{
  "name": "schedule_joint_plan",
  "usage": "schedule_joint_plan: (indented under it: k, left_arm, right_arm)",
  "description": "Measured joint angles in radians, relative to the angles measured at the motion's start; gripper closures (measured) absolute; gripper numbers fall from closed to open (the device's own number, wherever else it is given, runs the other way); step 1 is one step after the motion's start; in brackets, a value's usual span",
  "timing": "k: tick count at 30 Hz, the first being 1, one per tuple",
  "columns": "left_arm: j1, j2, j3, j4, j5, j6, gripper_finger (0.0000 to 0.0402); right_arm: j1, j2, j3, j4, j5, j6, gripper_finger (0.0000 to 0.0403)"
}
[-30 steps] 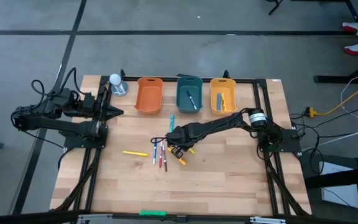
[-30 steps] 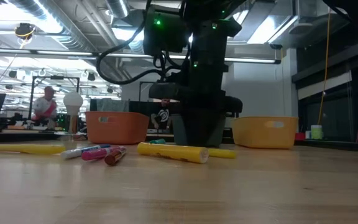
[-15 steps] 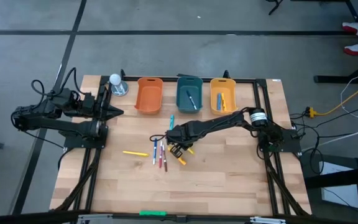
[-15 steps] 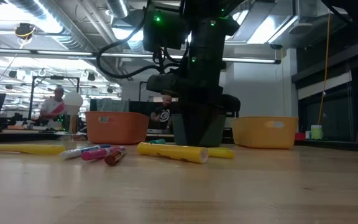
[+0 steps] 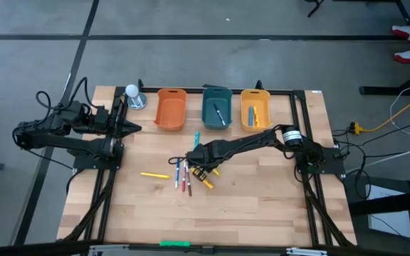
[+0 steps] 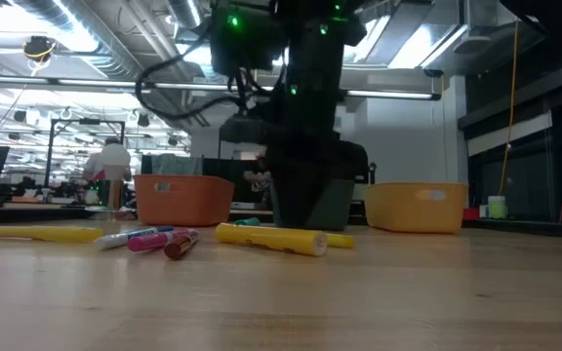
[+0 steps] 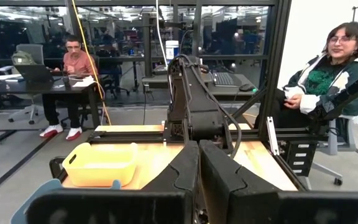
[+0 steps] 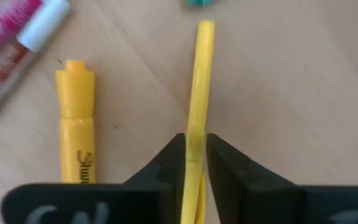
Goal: Pick & Place Markers
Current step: Put the right yellow pen into the orange bin
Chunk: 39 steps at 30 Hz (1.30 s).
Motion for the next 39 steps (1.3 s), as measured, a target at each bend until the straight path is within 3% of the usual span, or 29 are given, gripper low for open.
schedule_joint_plan:
  k: [11,39]
  left_arm:
    - [0.000,0.000,0.000,0.000,0.000,0.000,0.0392]
    - [0.000,0.000,0.000,0.000,0.000,0.000,0.0392]
  right_arm:
    - [0.000,-0.004,0.049,-0.041,-0.024,-0.020,0.0269]
    - [-0.040,-0.007,0.035,-0.052,-0.068,-0.088,0.0266]
